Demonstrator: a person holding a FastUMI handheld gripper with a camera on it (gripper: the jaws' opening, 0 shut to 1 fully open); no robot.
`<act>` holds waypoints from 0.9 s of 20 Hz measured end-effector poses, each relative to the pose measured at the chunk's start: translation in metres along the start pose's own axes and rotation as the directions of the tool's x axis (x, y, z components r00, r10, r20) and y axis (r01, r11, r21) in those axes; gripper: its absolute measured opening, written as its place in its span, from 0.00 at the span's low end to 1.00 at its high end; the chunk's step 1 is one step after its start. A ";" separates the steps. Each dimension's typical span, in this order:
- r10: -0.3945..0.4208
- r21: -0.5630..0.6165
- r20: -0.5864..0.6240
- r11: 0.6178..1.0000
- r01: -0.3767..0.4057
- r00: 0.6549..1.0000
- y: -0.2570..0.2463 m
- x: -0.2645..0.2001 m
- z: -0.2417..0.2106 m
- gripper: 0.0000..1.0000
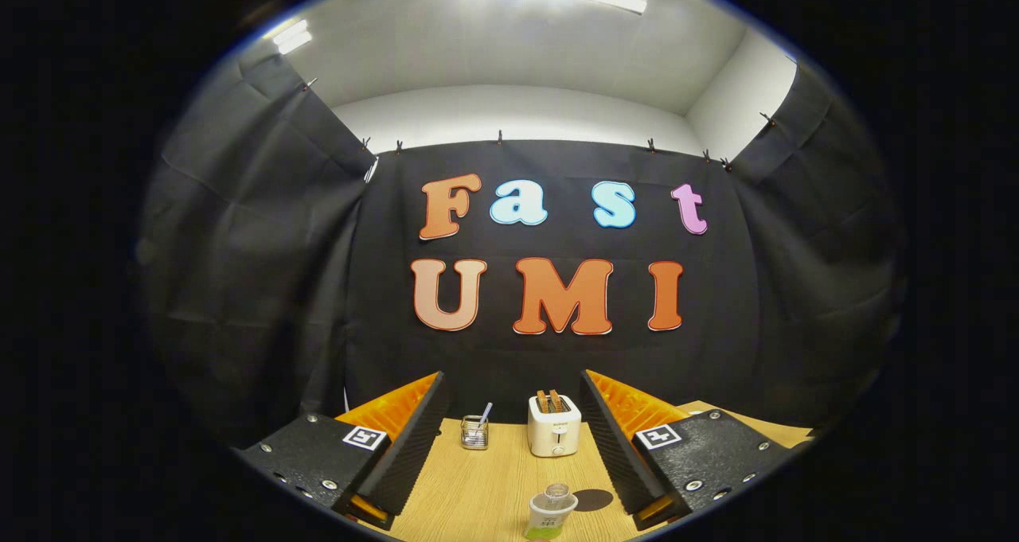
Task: Take the bottle from table, then pour the juice into the cup, finally place the bottle on the coaster
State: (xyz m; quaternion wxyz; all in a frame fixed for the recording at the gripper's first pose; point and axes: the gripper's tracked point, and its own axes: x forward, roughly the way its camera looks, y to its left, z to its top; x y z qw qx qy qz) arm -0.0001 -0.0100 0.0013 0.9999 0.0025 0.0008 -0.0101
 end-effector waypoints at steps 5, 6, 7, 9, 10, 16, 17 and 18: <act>0.002 -0.001 -0.001 1.000 -0.002 1.000 0.001 -0.002 0.001 0.98; 0.001 0.000 0.001 1.000 -0.001 1.000 0.000 -0.002 0.001 0.98; 0.001 -0.001 0.001 1.000 -0.001 1.000 0.000 -0.002 0.001 0.98; -0.001 -0.002 0.000 1.000 0.001 1.000 -0.001 -0.002 0.000 0.98; -0.001 -0.001 0.002 1.000 0.001 1.000 0.000 -0.004 0.002 0.98; -0.011 -0.002 -0.001 1.000 0.011 1.000 -0.002 -0.004 -0.001 0.98; -0.011 0.014 0.003 1.000 0.011 1.000 -0.002 -0.006 -0.001 0.98; -0.007 0.033 0.016 0.999 0.006 1.000 0.001 -0.007 0.003 0.98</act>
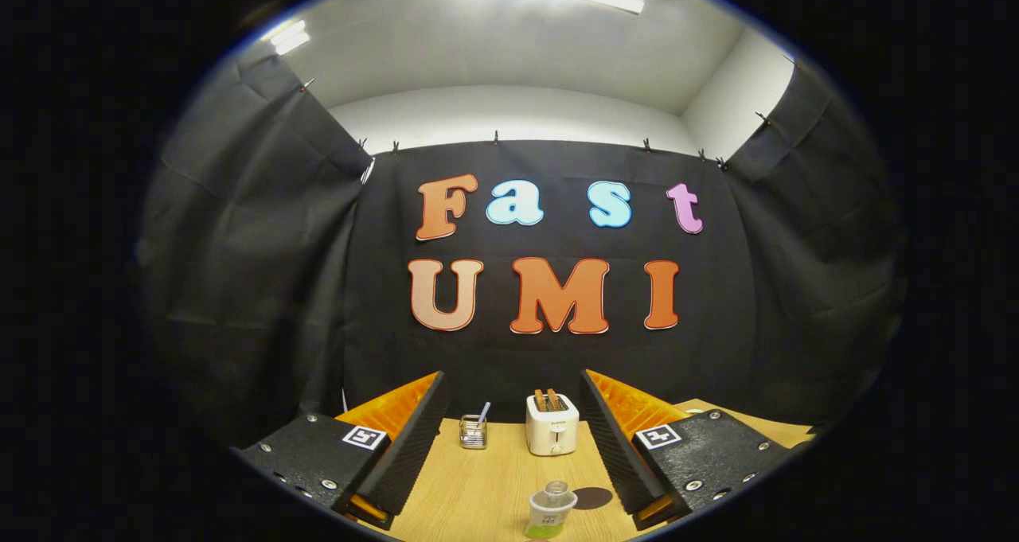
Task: Take the bottle from table, then pour the juice into the cup, finally place the bottle on the coaster
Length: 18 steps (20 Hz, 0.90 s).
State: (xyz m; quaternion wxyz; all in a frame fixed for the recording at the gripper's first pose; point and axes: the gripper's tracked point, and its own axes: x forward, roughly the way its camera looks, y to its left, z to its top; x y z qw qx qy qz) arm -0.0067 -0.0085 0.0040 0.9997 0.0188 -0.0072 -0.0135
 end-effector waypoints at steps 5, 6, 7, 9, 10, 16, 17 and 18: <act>-0.016 0.005 0.026 1.000 0.016 1.000 -0.004 -0.002 -0.006 0.98; -0.037 0.006 0.011 0.999 0.037 0.999 -0.008 -0.001 -0.013 0.98; -0.050 0.009 -0.005 0.999 0.050 0.999 -0.010 0.000 -0.022 0.98; -0.050 0.006 -0.023 0.999 0.051 0.998 -0.006 0.002 -0.037 0.98; -0.055 0.006 -0.028 0.998 0.055 0.998 -0.007 0.003 -0.044 0.98; -0.064 -0.004 -0.069 0.998 0.064 0.996 -0.015 0.003 -0.102 0.98; -0.063 -0.014 -0.080 0.998 0.062 0.995 -0.015 0.002 -0.112 0.98; -0.077 -0.025 -0.092 0.997 0.075 0.993 -0.022 0.002 -0.120 0.98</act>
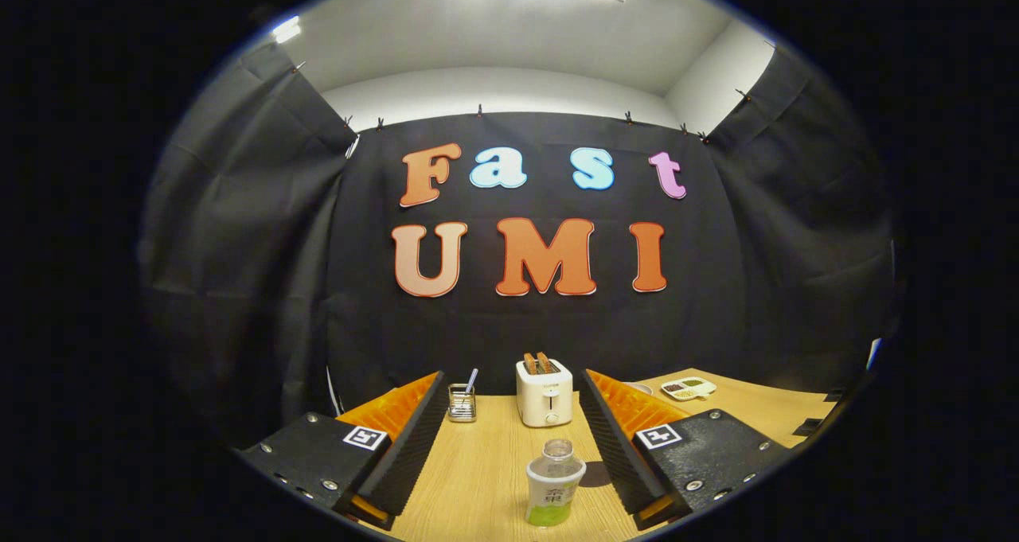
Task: Take the bottle from table, then pour the juice into the cup, finally place the bottle on the coaster
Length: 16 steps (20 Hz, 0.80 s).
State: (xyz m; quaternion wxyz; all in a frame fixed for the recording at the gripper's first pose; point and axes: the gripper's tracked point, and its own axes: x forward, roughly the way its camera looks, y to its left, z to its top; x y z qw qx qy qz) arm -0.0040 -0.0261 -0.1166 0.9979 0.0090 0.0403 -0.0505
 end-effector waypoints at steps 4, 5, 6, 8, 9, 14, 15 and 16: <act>-0.041 -0.021 -0.039 0.999 0.041 0.998 -0.010 0.002 -0.030 0.98; -0.043 -0.016 -0.040 0.999 0.043 0.998 -0.010 0.001 -0.033 0.98; -0.041 -0.013 -0.049 0.999 0.041 0.998 -0.011 0.000 -0.040 0.98; -0.053 -0.022 -0.078 0.998 0.051 0.996 -0.015 0.002 -0.057 0.98; -0.065 -0.031 -0.090 0.998 0.062 0.994 -0.018 0.002 -0.065 0.98; -0.101 0.040 -0.147 0.993 0.108 0.984 -0.023 0.008 -0.098 0.98; -0.086 0.058 -0.164 0.994 0.097 0.983 -0.020 0.010 -0.107 0.98; -0.073 0.065 -0.187 0.994 0.086 0.980 -0.017 0.012 -0.118 0.98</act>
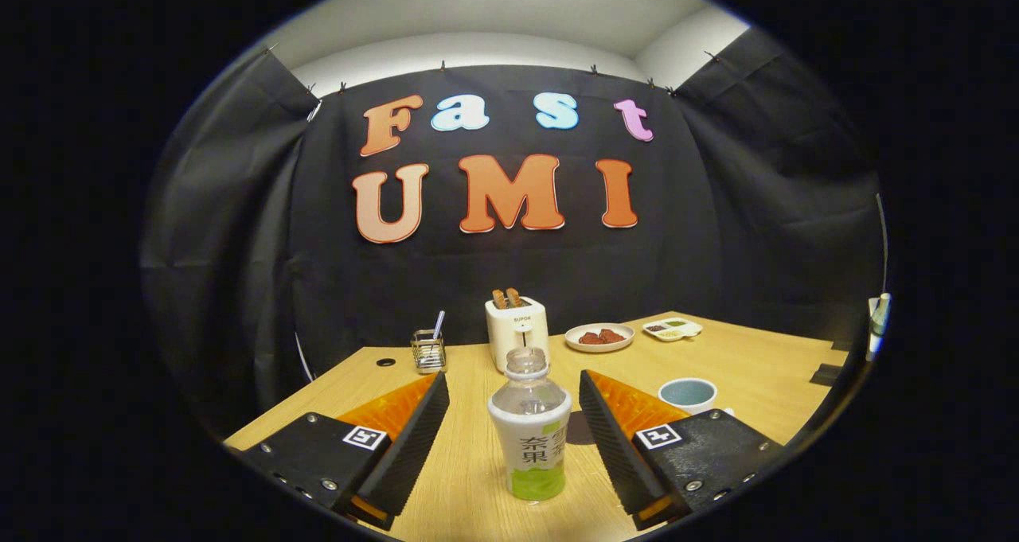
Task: Take the bottle from table, then pour the juice into the cup, finally place the bottle on the coaster
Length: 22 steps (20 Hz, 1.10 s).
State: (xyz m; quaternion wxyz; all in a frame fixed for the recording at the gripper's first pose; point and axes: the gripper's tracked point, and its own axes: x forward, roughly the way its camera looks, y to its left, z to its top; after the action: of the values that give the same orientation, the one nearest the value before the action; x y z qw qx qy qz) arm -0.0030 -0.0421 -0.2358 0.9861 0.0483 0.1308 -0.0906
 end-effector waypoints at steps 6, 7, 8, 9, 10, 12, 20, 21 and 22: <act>-0.010 -0.031 -0.125 1.000 0.006 0.992 -0.008 0.017 -0.055 0.98; -0.022 -0.042 -0.136 0.999 0.016 0.991 -0.011 0.020 -0.060 0.97; -0.038 -0.054 -0.142 0.998 0.031 0.989 -0.014 0.022 -0.065 0.97; -0.052 -0.058 -0.162 0.997 0.043 0.985 -0.017 0.025 -0.073 0.96; -0.056 -0.055 -0.184 0.997 0.047 0.981 -0.017 0.028 -0.083 0.93; -0.058 -0.052 -0.217 0.997 0.048 0.974 -0.016 0.030 -0.095 0.85; -0.056 -0.135 -0.190 0.990 0.030 0.980 -0.011 0.029 -0.094 0.59; -0.029 -0.119 -0.181 0.993 0.007 0.983 -0.006 0.029 -0.089 0.59; 0.006 -0.079 -0.170 0.997 -0.020 0.985 0.000 0.028 -0.083 0.58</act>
State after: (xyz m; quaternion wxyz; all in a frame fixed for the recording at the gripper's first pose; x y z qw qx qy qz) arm 0.0030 -0.0372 -0.3237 0.9731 0.0169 0.2173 -0.0744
